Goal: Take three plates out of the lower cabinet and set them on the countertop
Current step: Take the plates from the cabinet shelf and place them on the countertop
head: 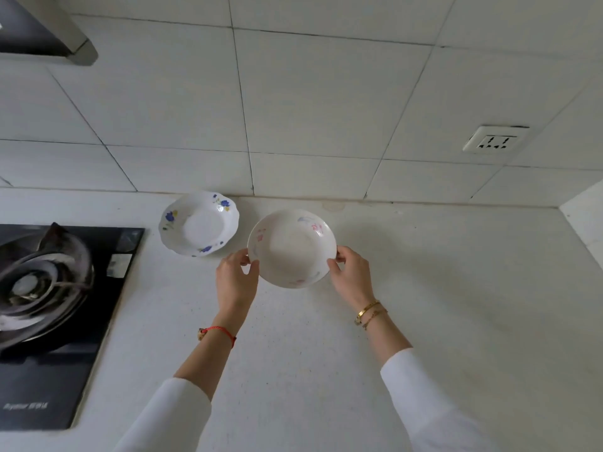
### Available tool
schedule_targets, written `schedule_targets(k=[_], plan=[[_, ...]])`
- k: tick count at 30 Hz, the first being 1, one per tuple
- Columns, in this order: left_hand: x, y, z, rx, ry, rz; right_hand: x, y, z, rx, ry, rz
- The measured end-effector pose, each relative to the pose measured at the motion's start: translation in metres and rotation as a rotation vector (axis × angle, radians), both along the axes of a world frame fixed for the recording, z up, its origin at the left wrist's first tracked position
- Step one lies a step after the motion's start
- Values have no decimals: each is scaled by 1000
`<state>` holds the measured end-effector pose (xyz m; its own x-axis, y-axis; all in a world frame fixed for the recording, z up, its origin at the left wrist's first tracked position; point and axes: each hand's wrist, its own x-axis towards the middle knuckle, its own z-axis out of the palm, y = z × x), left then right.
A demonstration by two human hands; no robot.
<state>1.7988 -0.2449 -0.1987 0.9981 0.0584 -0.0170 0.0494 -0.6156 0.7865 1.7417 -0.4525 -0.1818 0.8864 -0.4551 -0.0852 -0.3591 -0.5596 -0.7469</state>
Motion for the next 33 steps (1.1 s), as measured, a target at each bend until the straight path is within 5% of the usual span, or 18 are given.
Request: schedule_targets(k=[12,33], plan=[[79,-8,-41,72,85,24,90,-8,-46,-18,75,42],[94,-11,-59,86,127,-39,109,-10,-64,4,115,54]])
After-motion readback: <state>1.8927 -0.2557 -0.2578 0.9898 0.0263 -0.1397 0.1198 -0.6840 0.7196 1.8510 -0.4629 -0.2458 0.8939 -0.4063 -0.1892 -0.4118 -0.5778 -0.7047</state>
